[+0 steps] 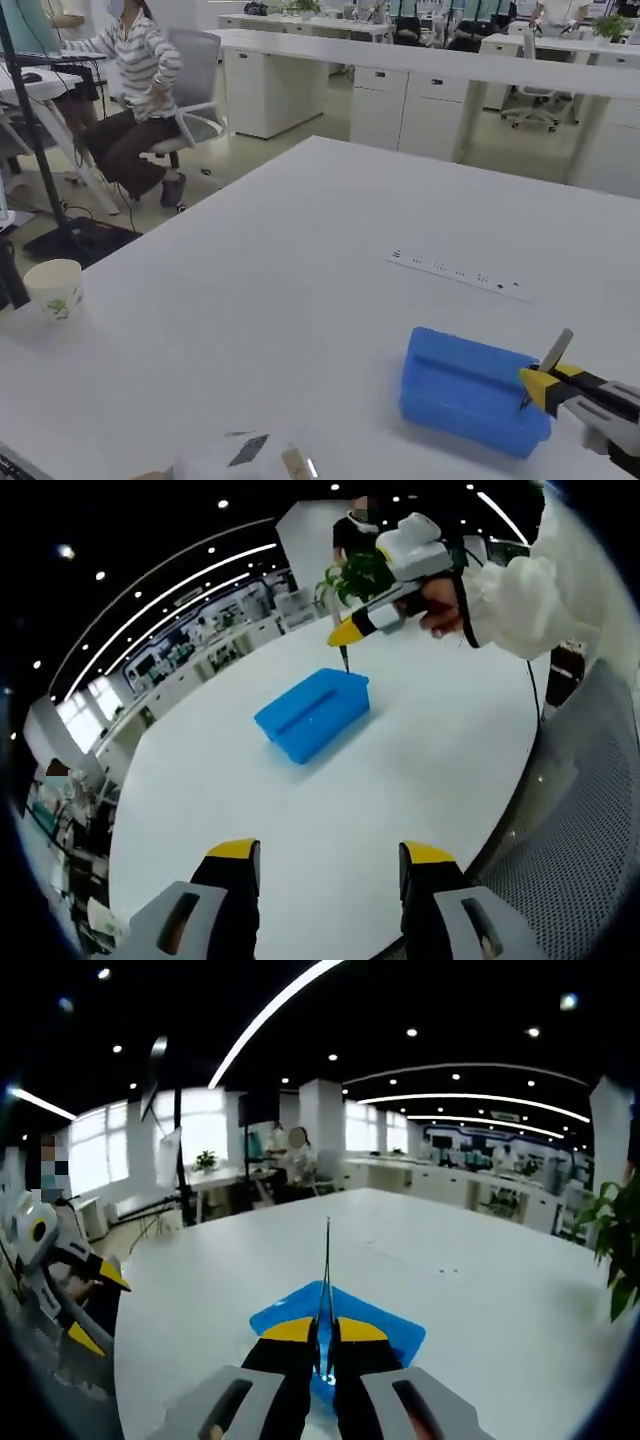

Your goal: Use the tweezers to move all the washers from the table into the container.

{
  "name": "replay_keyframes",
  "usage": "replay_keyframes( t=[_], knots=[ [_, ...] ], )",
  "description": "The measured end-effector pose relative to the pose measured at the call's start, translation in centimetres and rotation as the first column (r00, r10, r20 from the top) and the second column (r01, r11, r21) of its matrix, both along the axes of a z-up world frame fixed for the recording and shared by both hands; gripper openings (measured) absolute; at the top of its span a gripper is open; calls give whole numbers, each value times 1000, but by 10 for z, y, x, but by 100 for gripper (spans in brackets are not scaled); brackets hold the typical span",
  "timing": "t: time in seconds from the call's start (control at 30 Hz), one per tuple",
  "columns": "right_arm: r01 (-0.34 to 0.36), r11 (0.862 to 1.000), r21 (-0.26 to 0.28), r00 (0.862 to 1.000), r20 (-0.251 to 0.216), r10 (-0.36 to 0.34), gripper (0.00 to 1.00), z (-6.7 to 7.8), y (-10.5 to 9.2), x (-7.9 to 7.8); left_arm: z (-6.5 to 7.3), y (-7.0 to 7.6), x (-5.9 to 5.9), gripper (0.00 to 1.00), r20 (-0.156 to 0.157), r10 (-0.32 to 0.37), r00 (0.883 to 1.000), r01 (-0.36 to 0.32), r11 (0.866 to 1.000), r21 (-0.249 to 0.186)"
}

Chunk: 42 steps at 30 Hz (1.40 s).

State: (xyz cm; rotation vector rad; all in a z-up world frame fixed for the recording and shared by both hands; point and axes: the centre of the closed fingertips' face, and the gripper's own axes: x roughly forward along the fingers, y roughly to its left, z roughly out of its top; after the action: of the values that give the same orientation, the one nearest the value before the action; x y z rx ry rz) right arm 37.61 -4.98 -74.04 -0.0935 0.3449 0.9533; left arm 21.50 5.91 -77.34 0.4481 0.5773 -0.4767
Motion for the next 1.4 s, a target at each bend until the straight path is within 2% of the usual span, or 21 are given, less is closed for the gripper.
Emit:
replay_keyframes(
  t=[0.13, 0.2, 0.27, 0.33, 0.4, 0.43, 0.5, 0.57, 0.63, 0.67, 0.7, 0.77, 0.87, 0.9, 0.97, 1.1, 1.2, 1.27, 1.3, 1.33, 1.4],
  knots=[
    [-61, 998, -4, 998, 25, 61, 3, 4, 5, -22, 36, -21, 12, 49, 59, -51, 997, 57, 993, -106],
    [-95, 995, 24, 996, 3, 95, 3, 6, 10, -36, 55, -27, 18, 48, 89, -58, 994, 70, 988, -141],
    [-135, 990, 28, 991, 2, 135, 3, 11, 13, -50, 65, -33, 22, 46, 101, -80, 992, 95, 983, -158],
    [-202, 978, 60, 979, -23, 204, 3, 17, 19, -67, 78, -42, 26, 46, 115, -101, 988, 123, 971, -204],
    [-232, 969, 85, 972, -22, 235, 3, 24, 22, -79, 85, -50, 27, 45, 107, -120, 987, 143, 960, -241],
    [-269, 957, 104, 961, -29, 274, 3, 28, 25, -89, 86, -58, 24, 44, 81, -173, 982, 188, 948, -258],
    [-314, 942, 117, 946, -43, 321, 3, 32, 27, -101, 90, -64, 27, 45, 50, -171, 984, 178, 937, -301],
    [-360, 928, 92, 931, -36, 364, 3, 33, 27, -112, 97, -75, 26, 43, 45, -212, 976, 214, 907, -363],
    [-406, 911, 68, 911, -40, 410, 3, 31, 26, -123, 101, -81, 26, 39, 30, -232, 972, 225, 890, -396],
    [-438, 897, 56, 896, -48, 441, 3, 30, 26, -131, 106, -87, 25, 38, 33, -259, 965, 248, 869, -429],
    [-453, 890, 49, 889, -52, 455, 3, 29, 26, -135, 108, -90, 25, 35, 30, -269, 963, 253, 859, -445],
    [-480, 876, 52, 874, -66, 482, 3, 29, 26, -144, 114, -97, 23, 26, 55, -311, 949, 300, 832, -466],
    [-496, 867, 42, 864, -78, 498, 3, 27, 25, -150, 120, -109, 13, 7, 36, -388, 921, 350, 781, -517],
    [-502, 864, 47, 860, -81, 504, 3, 28, 25, -151, 120, -110, 13, 3, 34, -394, 919, 353, 778, -519],
    [-519, 853, 56, 848, -88, 522, 3, 29, 25, -156, 119, -112, 13, 4, 28, -401, 916, 358, 781, -511],
    [-548, 835, 46, 830, -95, 550, 3, 29, 25, -164, 106, -111, 10, 9, -29, -438, 898, 370, 791, -487],
    [-580, 813, 47, 806, -106, 582, 3, 29, 25, -172, 105, -114, 7, 9, -35, -461, 887, 386, 779, -494],
    [-591, 806, 38, 799, -111, 591, 3, 28, 25, -175, 105, -115, 6, 7, -38, -472, 881, 394, 775, -494],
    [-607, 794, 29, 787, -118, 606, 3, 26, 24, -178, 104, -117, 4, 5, -40, -495, 868, 416, 768, -487],
    [-610, 792, 33, 784, -126, 609, 3, 26, 24, -180, 104, -119, 1, 4, -45, -513, 857, 429, 759, -490],
    [-629, 777, 31, 766, -144, 626, 2, 24, 22, -184, 103, -122, -5, 1, -76, -548, 833, 441, 740, -508]
  ],
)
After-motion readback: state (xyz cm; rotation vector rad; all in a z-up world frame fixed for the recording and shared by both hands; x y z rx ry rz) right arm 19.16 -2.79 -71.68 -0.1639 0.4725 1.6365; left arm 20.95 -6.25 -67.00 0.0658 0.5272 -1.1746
